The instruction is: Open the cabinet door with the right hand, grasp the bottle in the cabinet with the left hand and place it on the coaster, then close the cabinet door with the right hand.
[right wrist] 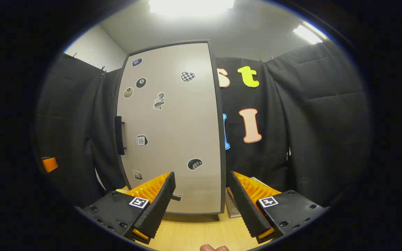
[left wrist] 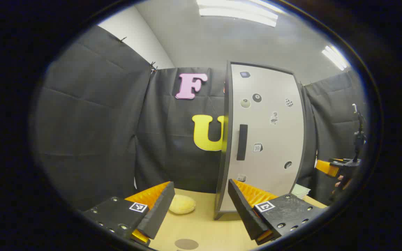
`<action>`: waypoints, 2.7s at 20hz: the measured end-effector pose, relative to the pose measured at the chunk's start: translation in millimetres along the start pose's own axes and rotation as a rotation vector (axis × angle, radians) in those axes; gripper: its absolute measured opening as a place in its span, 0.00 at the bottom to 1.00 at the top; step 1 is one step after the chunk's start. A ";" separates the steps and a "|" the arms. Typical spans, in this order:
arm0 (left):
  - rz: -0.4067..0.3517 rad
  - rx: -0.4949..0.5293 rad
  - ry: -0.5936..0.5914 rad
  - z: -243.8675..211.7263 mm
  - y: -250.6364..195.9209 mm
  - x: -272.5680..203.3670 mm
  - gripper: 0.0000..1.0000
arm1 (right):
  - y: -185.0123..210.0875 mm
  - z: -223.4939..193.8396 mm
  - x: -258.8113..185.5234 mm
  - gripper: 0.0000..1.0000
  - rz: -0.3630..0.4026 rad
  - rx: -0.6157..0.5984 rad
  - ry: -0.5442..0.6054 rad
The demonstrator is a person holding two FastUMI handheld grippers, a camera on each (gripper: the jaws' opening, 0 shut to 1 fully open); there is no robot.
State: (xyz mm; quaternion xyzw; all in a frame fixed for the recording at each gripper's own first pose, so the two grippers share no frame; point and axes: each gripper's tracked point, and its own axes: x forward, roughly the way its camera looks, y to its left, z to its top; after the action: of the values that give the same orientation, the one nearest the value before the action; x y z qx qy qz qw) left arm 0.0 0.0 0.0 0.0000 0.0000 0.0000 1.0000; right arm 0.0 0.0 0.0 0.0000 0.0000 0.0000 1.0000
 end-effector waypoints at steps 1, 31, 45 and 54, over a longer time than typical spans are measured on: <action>-0.001 0.004 -0.003 1.0 -0.9 -0.1 0.95 | 1.1 0.6 0.4 0.98 0.001 0.000 -0.003; -0.036 0.003 0.128 -81.9 7.6 4.9 0.95 | 27.9 44.2 20.8 0.98 0.022 -0.006 0.041; 0.111 -0.056 0.199 -120.5 81.6 -32.5 0.95 | 155.6 108.6 93.7 0.93 0.206 -0.057 -0.026; 0.208 -0.035 0.241 -141.1 134.1 -34.8 0.95 | 246.9 66.9 140.5 0.98 0.267 -0.057 0.070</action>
State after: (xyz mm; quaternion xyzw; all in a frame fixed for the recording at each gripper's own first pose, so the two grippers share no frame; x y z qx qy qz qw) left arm -34.8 134.1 -141.1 -0.0173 0.1198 0.1037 0.9872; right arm 140.5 246.9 66.9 -0.0284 0.0350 0.1333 0.9901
